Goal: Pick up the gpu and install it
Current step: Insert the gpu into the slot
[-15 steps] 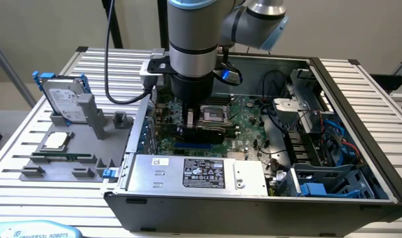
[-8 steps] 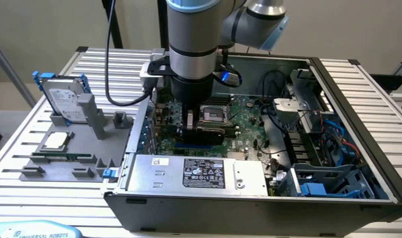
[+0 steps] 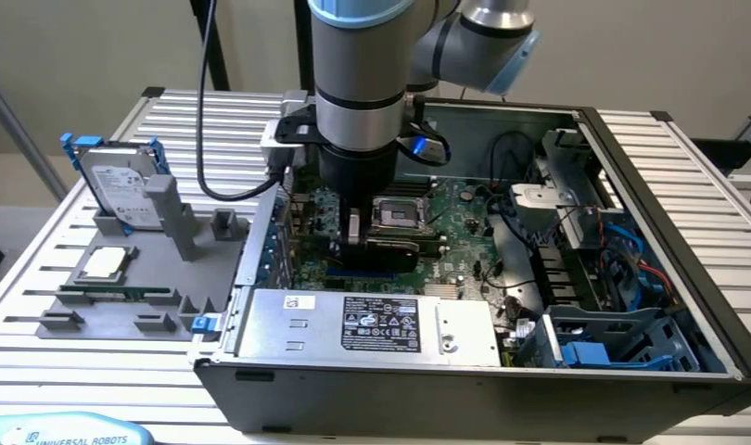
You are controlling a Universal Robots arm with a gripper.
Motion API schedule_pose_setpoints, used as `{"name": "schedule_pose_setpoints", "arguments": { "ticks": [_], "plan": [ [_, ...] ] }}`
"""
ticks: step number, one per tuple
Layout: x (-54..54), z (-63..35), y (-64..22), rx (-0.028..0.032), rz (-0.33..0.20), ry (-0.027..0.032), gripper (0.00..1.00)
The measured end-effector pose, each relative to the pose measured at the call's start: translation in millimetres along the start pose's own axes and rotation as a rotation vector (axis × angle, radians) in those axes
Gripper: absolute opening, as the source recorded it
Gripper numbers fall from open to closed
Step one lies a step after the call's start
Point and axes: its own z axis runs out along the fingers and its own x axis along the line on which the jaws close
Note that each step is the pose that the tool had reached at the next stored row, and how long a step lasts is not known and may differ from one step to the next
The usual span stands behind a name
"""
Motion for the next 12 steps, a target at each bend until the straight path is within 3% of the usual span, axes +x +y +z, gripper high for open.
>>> {"name": "schedule_pose_setpoints", "arguments": {
  "ticks": [12],
  "plan": [
    [0.2,4.7,0.0,-0.0002,0.004,0.0004,0.27]
  ]
}}
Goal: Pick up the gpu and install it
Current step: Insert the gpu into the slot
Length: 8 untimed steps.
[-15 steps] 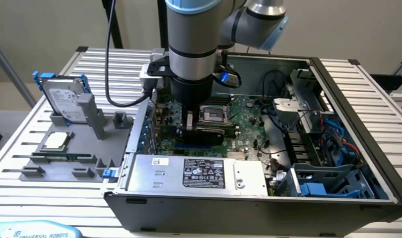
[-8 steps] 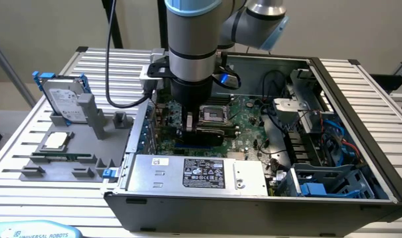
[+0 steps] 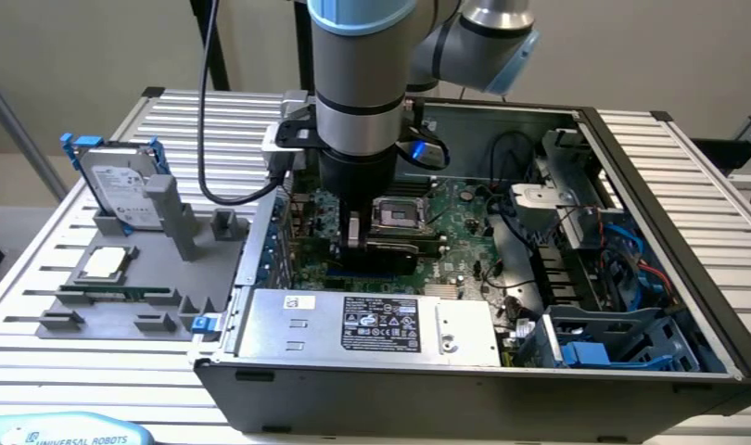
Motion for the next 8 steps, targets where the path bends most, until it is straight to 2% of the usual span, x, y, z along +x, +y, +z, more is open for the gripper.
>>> {"name": "schedule_pose_setpoints", "arguments": {
  "ticks": [8],
  "plan": [
    [0.0,0.8,0.0,0.0002,0.001,-0.0003,0.27]
  ]
}}
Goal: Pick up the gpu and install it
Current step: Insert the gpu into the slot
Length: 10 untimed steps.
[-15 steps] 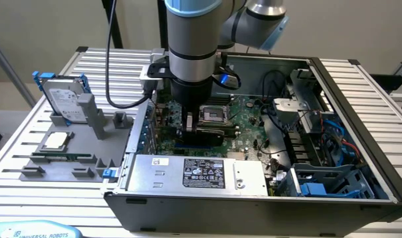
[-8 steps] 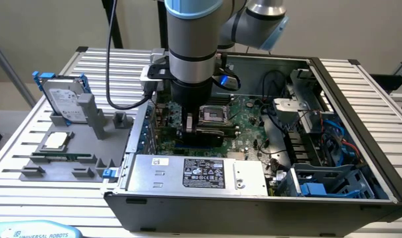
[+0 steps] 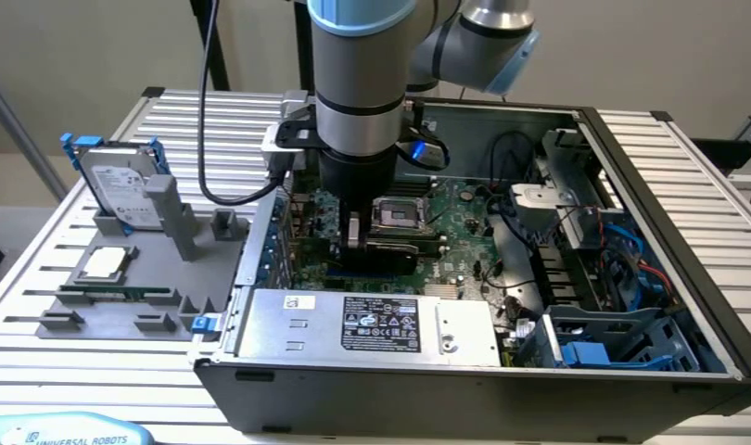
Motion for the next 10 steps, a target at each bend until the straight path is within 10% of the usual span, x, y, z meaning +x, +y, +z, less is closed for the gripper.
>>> {"name": "schedule_pose_setpoints", "arguments": {
  "ticks": [10],
  "plan": [
    [-0.5,0.5,0.0,0.0001,0.003,0.0001,0.27]
  ]
}}
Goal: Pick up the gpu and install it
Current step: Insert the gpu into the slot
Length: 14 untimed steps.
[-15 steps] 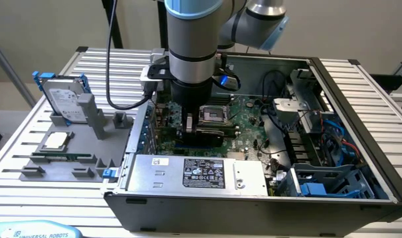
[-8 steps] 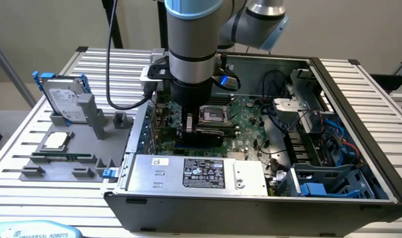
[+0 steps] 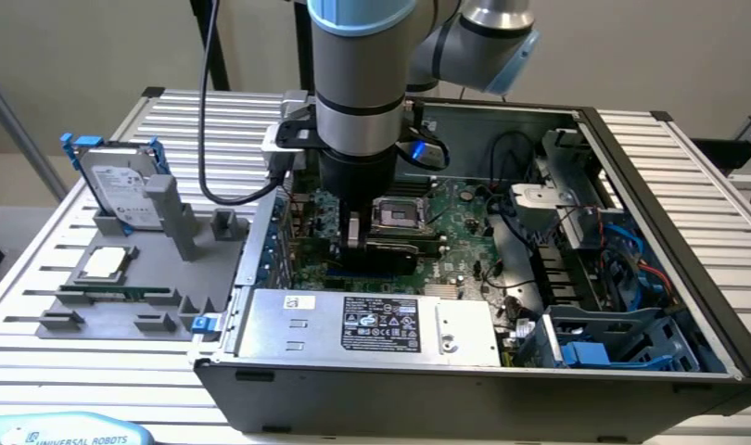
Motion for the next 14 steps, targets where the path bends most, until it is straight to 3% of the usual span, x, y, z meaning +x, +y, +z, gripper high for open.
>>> {"name": "schedule_pose_setpoints", "arguments": {
  "ticks": [14],
  "plan": [
    [-0.7,2.5,0.9,0.0001,0.003,0.0,0.27]
  ]
}}
